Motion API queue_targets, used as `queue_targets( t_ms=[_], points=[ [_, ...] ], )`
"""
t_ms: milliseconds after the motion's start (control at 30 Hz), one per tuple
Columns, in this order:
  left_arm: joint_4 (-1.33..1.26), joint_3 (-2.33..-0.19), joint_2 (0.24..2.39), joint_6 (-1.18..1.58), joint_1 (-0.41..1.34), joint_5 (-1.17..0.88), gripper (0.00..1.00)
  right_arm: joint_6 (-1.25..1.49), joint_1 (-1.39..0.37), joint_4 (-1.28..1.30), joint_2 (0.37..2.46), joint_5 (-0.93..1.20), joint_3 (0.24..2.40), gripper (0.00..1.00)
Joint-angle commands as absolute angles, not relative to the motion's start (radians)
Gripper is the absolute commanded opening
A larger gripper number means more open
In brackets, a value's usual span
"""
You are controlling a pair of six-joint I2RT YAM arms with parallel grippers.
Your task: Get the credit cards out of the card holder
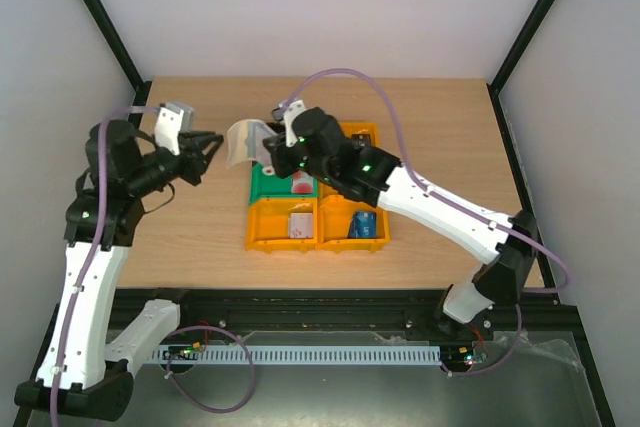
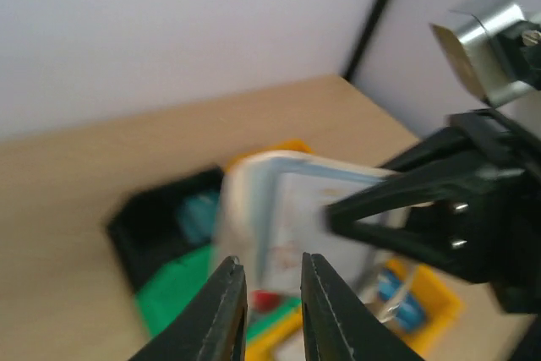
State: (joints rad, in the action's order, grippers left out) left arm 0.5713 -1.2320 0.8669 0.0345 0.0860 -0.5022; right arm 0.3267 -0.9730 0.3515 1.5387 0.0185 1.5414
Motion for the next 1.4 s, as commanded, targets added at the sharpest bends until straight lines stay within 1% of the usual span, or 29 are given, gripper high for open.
queue_targets(
  t_ms=[0, 67, 133, 167, 300, 433, 500, 667, 733, 833, 933, 1033, 1167, 1233, 1300, 1367],
  points=[
    [0.580, -1.159, 0.878, 0.120, 0.111, -0.765, 0.17, 0.344, -1.007, 0.373, 1.590, 0.030, 1.626, 0.02],
    [0.583, -1.152, 0.870, 0.117, 0.120, -0.756, 0.14, 0.343, -1.006, 0.341, 1.591, 0.102, 1.614, 0.02],
    [0.570, -1.110, 0.852, 0.161, 0.124, -0.679, 0.08, 0.348, -1.006, 0.295, 1.599, 0.228, 1.602, 0.02],
    [0.571, -1.083, 0.842, 0.162, 0.124, -0.662, 0.06, 0.351, -1.006, 0.281, 1.608, 0.277, 1.603, 0.02],
    [0.586, -1.005, 0.801, 0.154, 0.124, -0.579, 0.07, 0.321, -1.004, 0.234, 1.604, 0.440, 1.599, 0.02],
    [0.603, -1.014, 0.771, 0.097, 0.105, -0.522, 0.11, 0.313, -0.986, 0.136, 1.546, 0.614, 1.538, 0.02],
    [0.612, -1.020, 0.754, 0.087, 0.091, -0.564, 0.13, 0.307, -0.975, 0.084, 1.513, 0.706, 1.497, 0.02],
    [0.616, -1.004, 0.710, 0.128, 0.080, -0.900, 0.13, 0.294, -0.947, 0.016, 1.472, 0.863, 1.440, 0.02],
    [0.595, -0.983, 0.695, 0.153, 0.080, -0.951, 0.13, 0.292, -0.946, -0.004, 1.475, 0.887, 1.437, 0.02],
    [0.588, -0.967, 0.685, 0.151, 0.085, -0.931, 0.13, 0.327, -0.945, -0.069, 1.492, 0.916, 1.438, 0.02],
    [0.575, -0.964, 0.688, 0.150, 0.102, -0.960, 0.14, 0.410, -0.945, -0.166, 1.515, 0.917, 1.434, 0.02],
    [0.559, -0.969, 0.692, 0.166, 0.119, -0.984, 0.19, 0.487, -0.946, -0.264, 1.543, 0.883, 1.430, 0.02],
    [0.561, -0.966, 0.688, 0.146, 0.126, -1.035, 0.32, 0.527, -0.952, -0.338, 1.570, 0.810, 1.434, 0.02],
    [0.546, -0.969, 0.687, 0.157, 0.127, -1.072, 0.34, 0.534, -0.953, -0.350, 1.585, 0.792, 1.452, 0.02],
    [0.536, -0.981, 0.686, 0.169, 0.127, -1.091, 0.32, 0.529, -0.952, -0.342, 1.593, 0.776, 1.469, 0.02],
    [0.535, -0.995, 0.688, 0.175, 0.127, -1.098, 0.26, 0.528, -0.952, -0.342, 1.592, 0.761, 1.469, 0.02]
  ],
)
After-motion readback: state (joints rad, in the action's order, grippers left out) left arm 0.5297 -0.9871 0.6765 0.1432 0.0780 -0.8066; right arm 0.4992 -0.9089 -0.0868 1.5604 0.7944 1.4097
